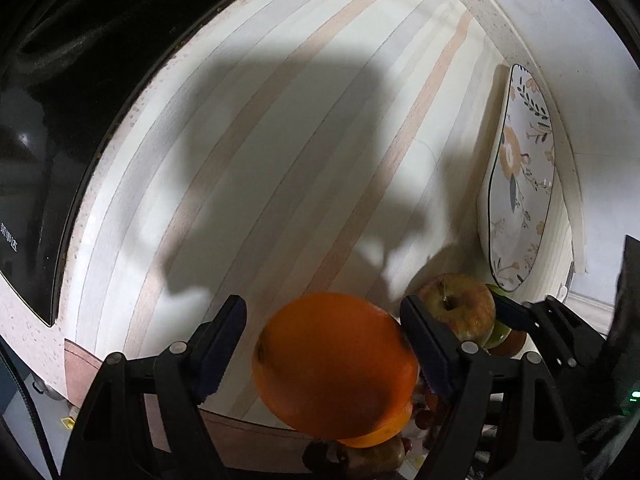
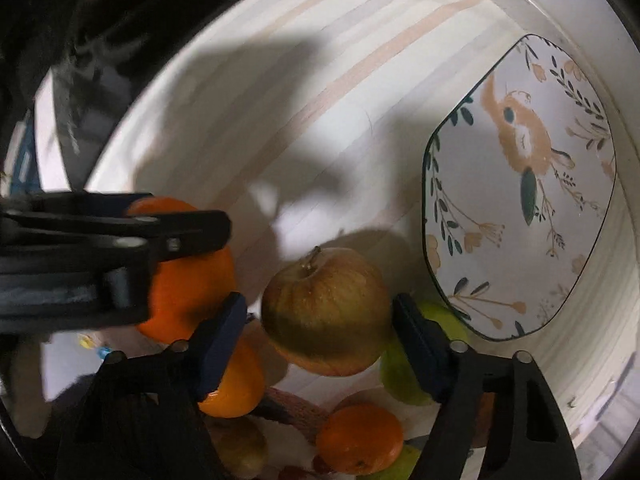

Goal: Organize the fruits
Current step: 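Carry the red apple with the right tool onto the floral plate and release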

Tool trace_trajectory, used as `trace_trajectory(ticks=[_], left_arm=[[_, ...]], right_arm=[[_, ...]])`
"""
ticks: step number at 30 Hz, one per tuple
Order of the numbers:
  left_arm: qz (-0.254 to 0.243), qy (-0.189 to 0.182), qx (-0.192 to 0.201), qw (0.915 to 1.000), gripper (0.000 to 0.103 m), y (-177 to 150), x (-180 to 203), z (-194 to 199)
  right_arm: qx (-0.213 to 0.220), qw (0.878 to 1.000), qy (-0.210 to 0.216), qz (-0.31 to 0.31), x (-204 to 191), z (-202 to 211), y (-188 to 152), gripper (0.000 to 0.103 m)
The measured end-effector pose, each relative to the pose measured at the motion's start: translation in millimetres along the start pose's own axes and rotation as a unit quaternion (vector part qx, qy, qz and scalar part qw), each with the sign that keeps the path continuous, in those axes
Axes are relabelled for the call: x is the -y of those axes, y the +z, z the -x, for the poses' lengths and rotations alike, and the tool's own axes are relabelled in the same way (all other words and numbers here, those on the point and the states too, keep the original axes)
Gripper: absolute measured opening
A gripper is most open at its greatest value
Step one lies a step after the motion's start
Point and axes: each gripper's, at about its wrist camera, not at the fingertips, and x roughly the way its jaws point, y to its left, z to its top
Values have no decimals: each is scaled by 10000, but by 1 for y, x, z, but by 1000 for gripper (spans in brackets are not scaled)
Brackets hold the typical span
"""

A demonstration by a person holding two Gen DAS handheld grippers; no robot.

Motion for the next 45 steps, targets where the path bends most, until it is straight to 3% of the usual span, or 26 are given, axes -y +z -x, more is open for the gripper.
trace_trajectory(ticks=[9, 19, 22, 33, 39, 45], left_arm=[[-153, -123, -222, 9996, 79, 3, 5, -7], [-369, 252, -405, 9982, 81, 2, 18, -16], [-416, 337, -442, 9976, 83, 1, 21, -20], [-622, 815, -10, 9947, 79, -15, 35, -11], [-543, 556, 148, 9969, 79, -10, 47, 16], [-855, -8, 615, 9944, 79, 20, 114, 61]], right_arm=[[339, 9972, 300, -595, 17, 26, -23, 69], [865, 9835, 653, -1452, 60, 76, -79, 69], [948, 9800, 712, -1599, 65, 85, -80, 69], [1205, 9660, 879, -2113, 90, 84, -89, 69], [1393, 9538, 1012, -2461, 110, 82, -92, 69], [1696, 9359, 1112, -2880, 150, 92, -79, 69]])
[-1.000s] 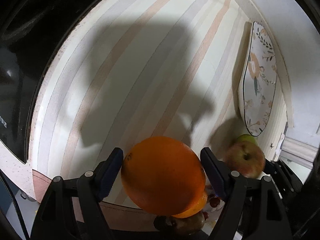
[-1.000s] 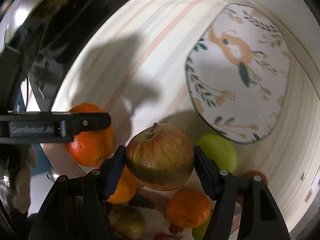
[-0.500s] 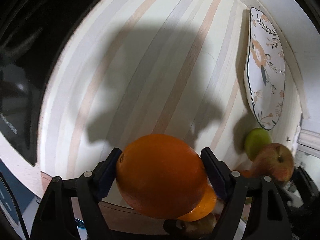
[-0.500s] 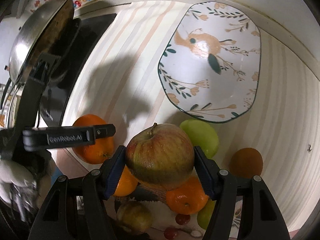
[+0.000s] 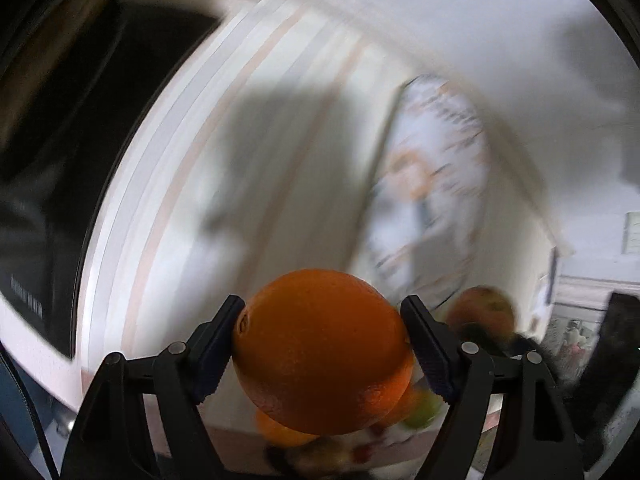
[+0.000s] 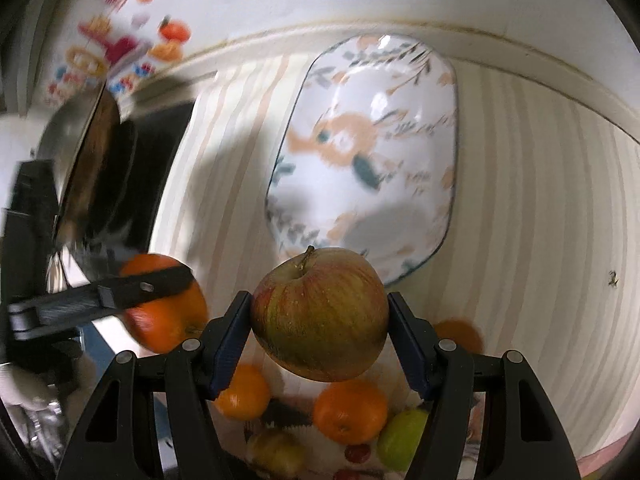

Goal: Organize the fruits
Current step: 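Carry the red apple with the right tool onto the floral plate and release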

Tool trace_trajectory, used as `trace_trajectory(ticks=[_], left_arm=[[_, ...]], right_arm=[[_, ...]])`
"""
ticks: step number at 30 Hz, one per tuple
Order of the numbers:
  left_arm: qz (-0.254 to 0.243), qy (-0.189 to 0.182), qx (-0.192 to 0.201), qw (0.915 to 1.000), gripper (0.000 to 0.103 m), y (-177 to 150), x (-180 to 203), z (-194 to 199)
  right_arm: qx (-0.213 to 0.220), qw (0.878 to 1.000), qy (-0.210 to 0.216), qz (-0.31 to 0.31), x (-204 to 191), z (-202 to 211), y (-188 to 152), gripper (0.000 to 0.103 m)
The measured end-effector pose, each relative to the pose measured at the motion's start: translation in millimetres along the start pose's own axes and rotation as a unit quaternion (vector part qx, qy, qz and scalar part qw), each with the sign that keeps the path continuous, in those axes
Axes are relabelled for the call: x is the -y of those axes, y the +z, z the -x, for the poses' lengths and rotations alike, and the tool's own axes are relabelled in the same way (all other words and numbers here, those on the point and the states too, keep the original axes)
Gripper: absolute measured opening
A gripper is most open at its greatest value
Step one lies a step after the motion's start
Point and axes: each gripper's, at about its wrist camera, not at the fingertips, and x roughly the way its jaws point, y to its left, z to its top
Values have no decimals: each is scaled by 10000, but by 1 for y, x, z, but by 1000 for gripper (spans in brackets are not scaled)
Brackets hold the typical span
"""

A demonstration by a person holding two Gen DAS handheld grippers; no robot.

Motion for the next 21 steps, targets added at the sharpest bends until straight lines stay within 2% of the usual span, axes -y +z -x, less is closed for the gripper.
trace_trajectory(ticks=[3, 6, 11, 16, 21], left_arm=[[-284, -3, 264, 9992, 79, 32, 31, 5], [-645, 119, 477, 9967, 79, 72, 64, -8], [-1107, 341, 447, 9923, 79, 121, 113, -51], [-1346, 493, 348, 9891, 79, 140, 129, -76], [-1468, 624, 328, 9866, 79, 149, 140, -97]], right_arm=[[172, 9996, 58, -201, 17, 1, 27, 69], [293, 9993, 50, -237, 31, -5, 59, 69], [492, 9986, -190, 37, 45, -22, 110, 69], [538, 9977, -307, 263, 56, -42, 145, 69], [512, 9974, -357, 361, 63, -56, 159, 69]])
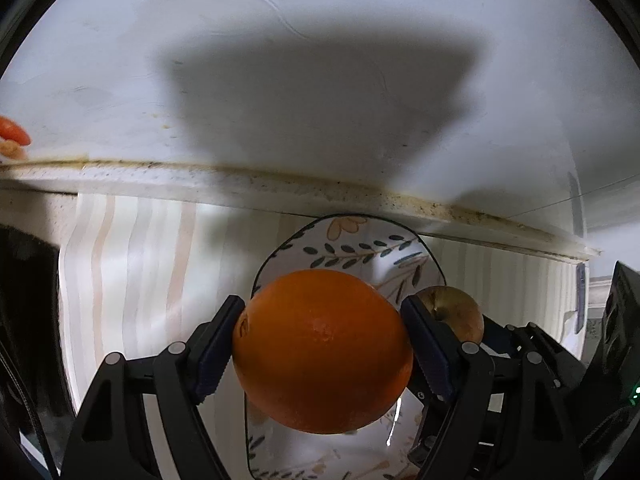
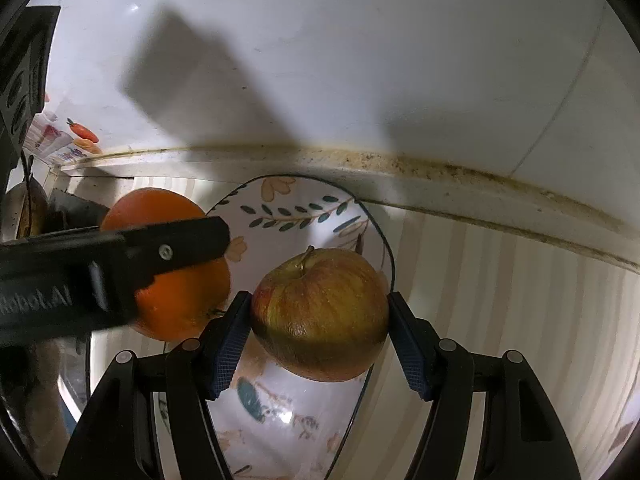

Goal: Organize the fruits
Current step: 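Carry the red apple with the right tool onto the floral plate and release, then lower the large orange with the left tool onto the plate and release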

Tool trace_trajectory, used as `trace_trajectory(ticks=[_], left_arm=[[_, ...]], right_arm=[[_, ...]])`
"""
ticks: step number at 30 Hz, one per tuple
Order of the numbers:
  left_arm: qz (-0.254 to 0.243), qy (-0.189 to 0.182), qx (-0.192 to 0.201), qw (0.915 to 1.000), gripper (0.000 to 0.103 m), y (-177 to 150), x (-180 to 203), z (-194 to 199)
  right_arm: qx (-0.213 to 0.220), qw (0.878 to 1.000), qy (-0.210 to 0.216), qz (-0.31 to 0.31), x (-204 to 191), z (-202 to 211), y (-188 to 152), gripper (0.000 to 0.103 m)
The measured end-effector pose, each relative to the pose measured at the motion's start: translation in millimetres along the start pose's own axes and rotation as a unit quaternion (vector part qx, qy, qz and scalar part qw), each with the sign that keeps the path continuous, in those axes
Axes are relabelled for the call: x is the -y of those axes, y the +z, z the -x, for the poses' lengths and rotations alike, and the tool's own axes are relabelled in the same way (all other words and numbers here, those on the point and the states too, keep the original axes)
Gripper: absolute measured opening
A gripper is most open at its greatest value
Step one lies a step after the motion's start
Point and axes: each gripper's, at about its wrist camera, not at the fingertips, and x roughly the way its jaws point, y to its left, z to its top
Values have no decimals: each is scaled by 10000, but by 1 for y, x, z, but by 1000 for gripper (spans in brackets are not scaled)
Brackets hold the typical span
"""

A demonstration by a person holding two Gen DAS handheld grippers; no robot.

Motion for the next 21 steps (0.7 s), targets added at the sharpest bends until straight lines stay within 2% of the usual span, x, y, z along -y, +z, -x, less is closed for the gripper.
trace_trajectory(ticks=[7, 11, 14, 17, 21], left_arm=[[-246, 376, 26, 9990, 79, 1, 7, -14], [-308, 434, 379, 9979, 79, 5, 10, 0], [-336, 433, 375, 9978, 81, 9, 11, 6], [-307, 449, 334, 9980, 84, 6, 9, 8], [-226, 539, 329, 9977, 84, -4, -1, 16]], right_arm=[[-58, 9999, 65, 140, -1, -17, 7, 70], [-80, 9999, -99, 101, -4, -20, 9, 85], [-157, 9998, -121, -81, 1, -21, 8, 95], [-149, 9996, -126, -187, 5, -18, 7, 95], [-62, 9989, -236, -390, 11, -1, 3, 95]])
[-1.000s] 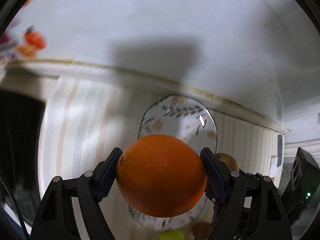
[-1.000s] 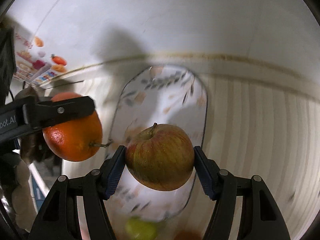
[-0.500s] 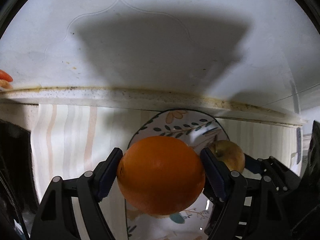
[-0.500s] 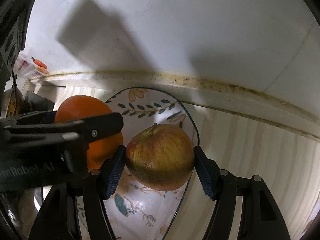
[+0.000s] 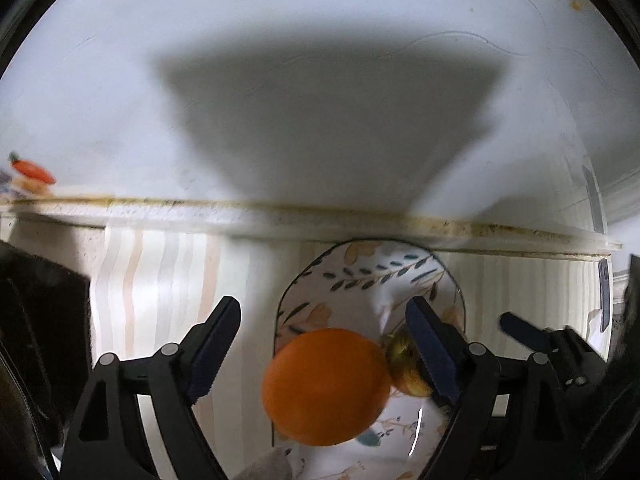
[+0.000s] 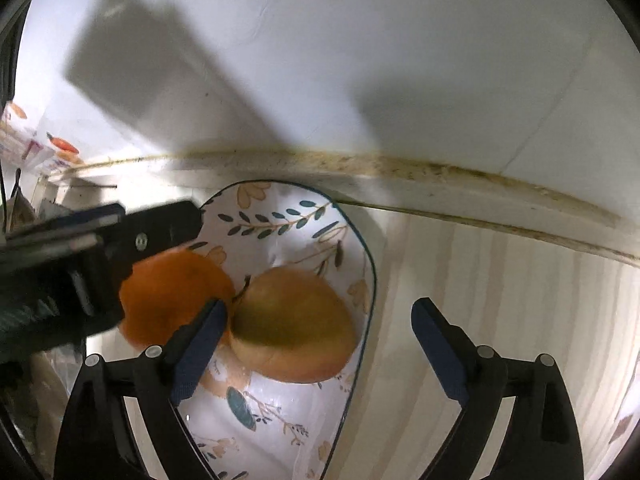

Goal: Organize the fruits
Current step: 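Lower the large orange with the left tool onto the plate and release, then grasp a tangerine with the left tool while the right tool grasps another tangerine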

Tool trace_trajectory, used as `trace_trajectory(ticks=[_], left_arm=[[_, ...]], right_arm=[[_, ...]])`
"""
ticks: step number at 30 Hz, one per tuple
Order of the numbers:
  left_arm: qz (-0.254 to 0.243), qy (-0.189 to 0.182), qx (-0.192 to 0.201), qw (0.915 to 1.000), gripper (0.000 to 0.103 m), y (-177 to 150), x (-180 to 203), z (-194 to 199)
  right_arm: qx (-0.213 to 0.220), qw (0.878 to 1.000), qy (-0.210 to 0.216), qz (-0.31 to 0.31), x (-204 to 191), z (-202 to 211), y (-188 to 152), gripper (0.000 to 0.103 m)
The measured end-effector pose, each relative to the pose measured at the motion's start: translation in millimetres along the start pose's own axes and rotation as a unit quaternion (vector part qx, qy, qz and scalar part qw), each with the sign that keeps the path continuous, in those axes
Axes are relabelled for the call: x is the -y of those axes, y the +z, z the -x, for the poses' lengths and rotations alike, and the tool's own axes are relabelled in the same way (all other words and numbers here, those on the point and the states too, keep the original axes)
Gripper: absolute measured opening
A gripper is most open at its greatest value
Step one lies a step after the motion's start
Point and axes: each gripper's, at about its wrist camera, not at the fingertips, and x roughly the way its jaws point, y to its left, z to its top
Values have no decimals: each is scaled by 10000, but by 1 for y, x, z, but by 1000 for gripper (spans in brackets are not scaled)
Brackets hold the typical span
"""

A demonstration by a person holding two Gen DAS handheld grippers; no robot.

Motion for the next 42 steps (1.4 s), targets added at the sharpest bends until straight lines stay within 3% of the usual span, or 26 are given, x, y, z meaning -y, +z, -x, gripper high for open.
trace_trajectory(ticks=[8, 24, 35, 42], left_arm=[[190, 255, 48, 9995, 84, -47, -24, 36], [-193, 674, 779, 9945, 84, -142, -8, 135], [-156, 488, 1139, 9922, 84, -191, -4, 193], [-35, 346, 1202, 9921, 84, -215, -8, 209]], right_arm=[[-29, 9980, -342, -524, 11, 38, -36, 96], [590, 9958, -602, -346, -38, 146, -124, 96], [1014, 9918, -663, -404, -54, 208, -183, 96], [1162, 9911, -407, -508, -65, 234, -207, 96]])
